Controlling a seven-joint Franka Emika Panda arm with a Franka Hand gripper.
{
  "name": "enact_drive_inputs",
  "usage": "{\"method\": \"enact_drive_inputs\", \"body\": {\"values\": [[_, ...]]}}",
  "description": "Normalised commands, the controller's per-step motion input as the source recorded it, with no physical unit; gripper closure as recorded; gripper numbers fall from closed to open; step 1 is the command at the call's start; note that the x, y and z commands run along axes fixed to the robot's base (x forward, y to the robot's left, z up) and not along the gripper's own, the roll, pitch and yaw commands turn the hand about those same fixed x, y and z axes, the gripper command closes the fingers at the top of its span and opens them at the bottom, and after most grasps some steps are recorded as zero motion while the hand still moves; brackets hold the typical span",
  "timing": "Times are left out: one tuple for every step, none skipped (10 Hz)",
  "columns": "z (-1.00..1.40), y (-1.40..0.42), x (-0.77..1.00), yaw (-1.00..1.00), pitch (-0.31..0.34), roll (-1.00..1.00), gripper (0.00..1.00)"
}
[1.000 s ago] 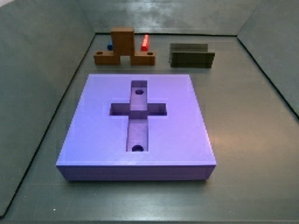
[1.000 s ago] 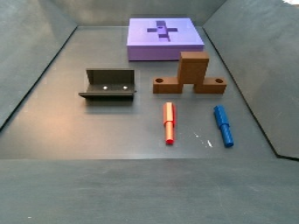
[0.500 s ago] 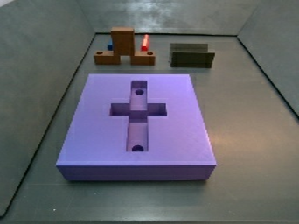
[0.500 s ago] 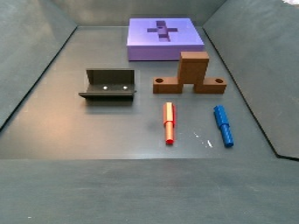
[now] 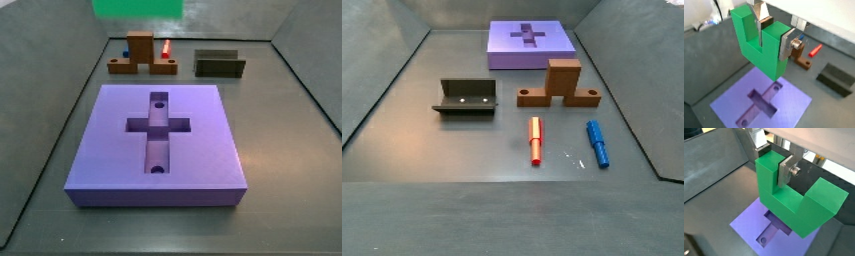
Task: Pick up the green object. Move up. Move to above the board. Insert the green object.
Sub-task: Insert the green object.
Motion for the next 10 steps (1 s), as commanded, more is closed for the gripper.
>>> {"method": "enact_drive_inputs", "body": {"values": [[-0.97,-0.32,0.17,0.00,-0.124,0.00,1.00],[-0.98,-0.31,0.24,0.00,-0.097,0.00,1.00],[-0.94,-0.31,0.20,0.02,-0.147,0.00,1.00],[-0.90,-0.29,0.17,0.05,-0.173,0.02,1.00],[-0.87,-0.24,0.20,0.06,-0.164,0.04,1.00],[-0.79,-0.14,0.22,0.05,-0.123,0.06,1.00],[-0.68,-0.06,0.25,0.00,-0.060,0.13,1.00],[-0.68,-0.02,0.14,0.00,-0.067,0.16,1.00],[-0.64,0.00,0.08,0.10,-0.053,0.17,1.00],[-0.62,0.00,0.03,0.16,-0.057,0.17,1.00]]}}
